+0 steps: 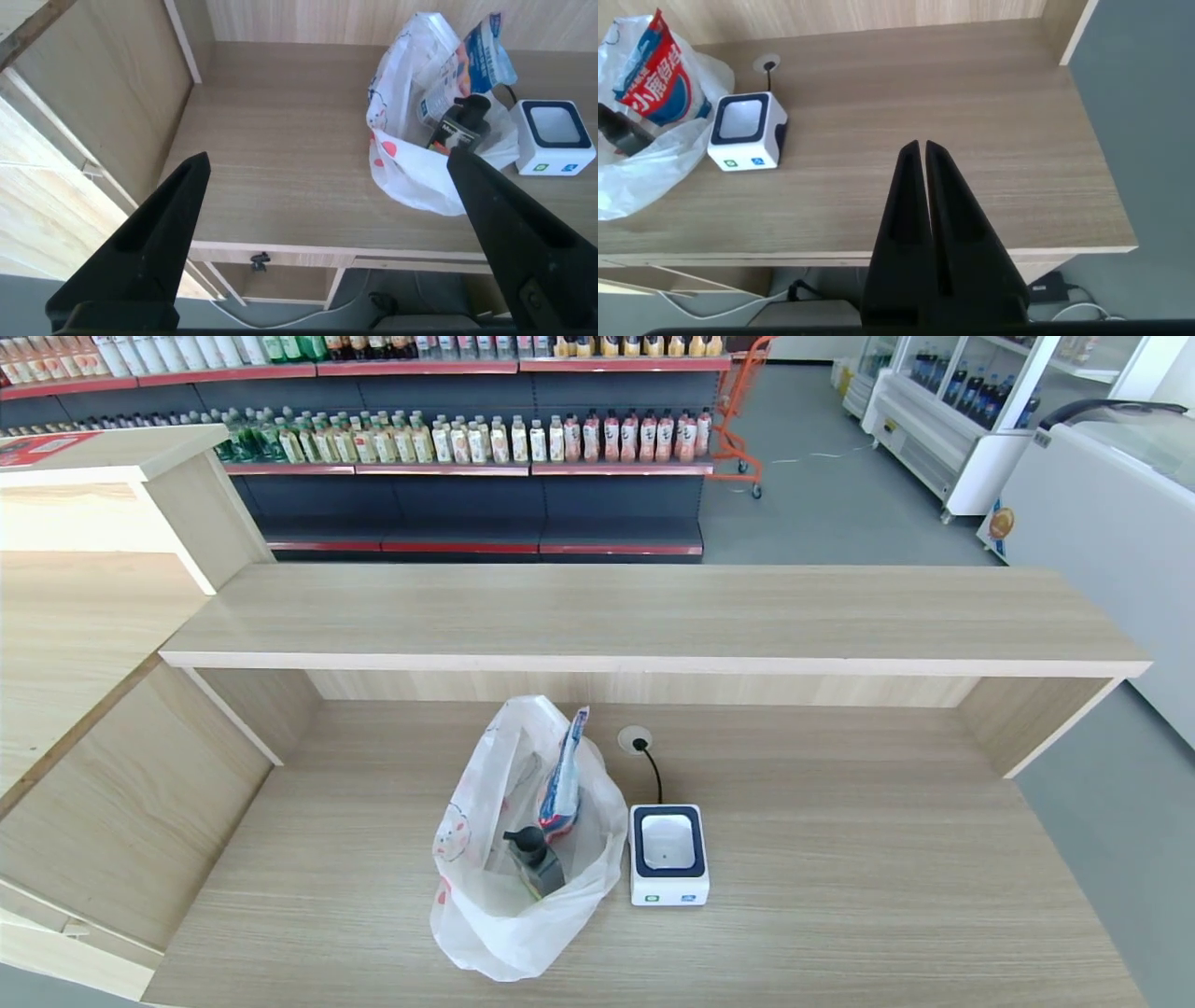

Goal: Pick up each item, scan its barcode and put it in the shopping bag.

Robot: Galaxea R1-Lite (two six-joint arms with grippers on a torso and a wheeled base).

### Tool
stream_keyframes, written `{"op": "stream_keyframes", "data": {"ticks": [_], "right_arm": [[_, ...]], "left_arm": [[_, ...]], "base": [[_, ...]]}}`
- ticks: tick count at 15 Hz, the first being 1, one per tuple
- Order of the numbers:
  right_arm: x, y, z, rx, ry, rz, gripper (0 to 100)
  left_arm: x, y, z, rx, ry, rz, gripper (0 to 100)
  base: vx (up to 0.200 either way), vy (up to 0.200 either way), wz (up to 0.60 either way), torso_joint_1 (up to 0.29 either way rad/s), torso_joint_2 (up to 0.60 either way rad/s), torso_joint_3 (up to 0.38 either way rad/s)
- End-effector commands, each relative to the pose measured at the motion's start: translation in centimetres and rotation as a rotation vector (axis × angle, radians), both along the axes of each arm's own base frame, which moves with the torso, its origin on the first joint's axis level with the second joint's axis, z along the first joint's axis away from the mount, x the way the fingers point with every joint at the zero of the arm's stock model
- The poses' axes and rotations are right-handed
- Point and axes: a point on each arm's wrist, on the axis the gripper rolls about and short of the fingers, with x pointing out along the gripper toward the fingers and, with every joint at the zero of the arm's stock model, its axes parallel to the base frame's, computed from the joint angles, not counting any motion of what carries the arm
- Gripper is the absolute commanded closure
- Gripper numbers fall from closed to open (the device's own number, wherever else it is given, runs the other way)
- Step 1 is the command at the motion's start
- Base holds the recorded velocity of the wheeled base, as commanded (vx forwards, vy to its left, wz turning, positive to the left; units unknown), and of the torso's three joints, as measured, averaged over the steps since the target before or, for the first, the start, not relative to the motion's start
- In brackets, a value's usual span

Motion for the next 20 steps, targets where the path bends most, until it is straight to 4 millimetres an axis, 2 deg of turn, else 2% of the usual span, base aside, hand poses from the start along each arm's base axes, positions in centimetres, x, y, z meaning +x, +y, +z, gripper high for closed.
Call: {"op": "stream_keyframes", "data": {"ticks": [1,2,20], "right_arm": [[0.03,0.0,0.01,-0.001,0.004,0.001,100],[0.03,0.0,0.01,-0.001,0.004,-0.001,100],[0.03,0.0,0.01,0.006,0.004,-0.001,100]], "left_arm": [[0.0,0.0,-0.01,-0.001,0.0,0.0,0],[0.0,0.0,-0.01,-0.001,0.0,0.002,0],[0.0,0.0,-0.01,-0.001,0.0,0.002,0]], "base": [[0.0,0.0,0.0,0.0,0.0,0.0],[0.2,0.0,0.0,-0.002,0.0,0.002],[0.0,0.0,0.0,0.0,0.0,0.0]]}}
